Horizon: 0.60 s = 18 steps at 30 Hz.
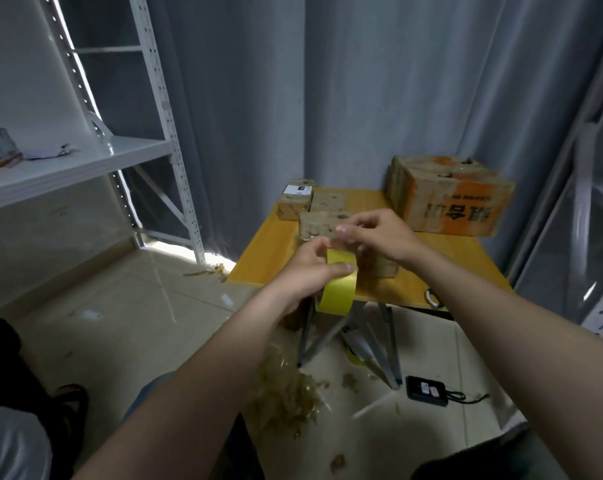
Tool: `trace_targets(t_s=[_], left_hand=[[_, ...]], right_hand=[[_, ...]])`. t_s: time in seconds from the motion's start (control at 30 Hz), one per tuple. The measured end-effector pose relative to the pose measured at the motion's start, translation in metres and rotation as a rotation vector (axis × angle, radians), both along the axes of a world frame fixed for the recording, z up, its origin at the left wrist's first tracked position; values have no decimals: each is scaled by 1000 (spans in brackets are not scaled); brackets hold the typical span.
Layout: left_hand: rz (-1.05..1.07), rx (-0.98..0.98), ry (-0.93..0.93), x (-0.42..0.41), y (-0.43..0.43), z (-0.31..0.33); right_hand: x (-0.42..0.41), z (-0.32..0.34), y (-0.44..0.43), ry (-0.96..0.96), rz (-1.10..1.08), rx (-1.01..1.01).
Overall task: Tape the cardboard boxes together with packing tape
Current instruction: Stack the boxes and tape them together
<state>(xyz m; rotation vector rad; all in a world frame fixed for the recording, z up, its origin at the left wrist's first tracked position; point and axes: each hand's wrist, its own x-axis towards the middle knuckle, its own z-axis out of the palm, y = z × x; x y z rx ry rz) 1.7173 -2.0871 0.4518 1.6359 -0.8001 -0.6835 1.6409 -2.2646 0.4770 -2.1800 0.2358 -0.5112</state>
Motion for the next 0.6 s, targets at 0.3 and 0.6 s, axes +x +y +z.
trace_targets(t_s=[0.3,0.6], left_hand=[[96,-82,10,-15,-9,15],[86,-104,73,-11,-8,4]], right_hand=[[-24,25,5,60,-66,40],[-22,42,27,-51,-119,-214]])
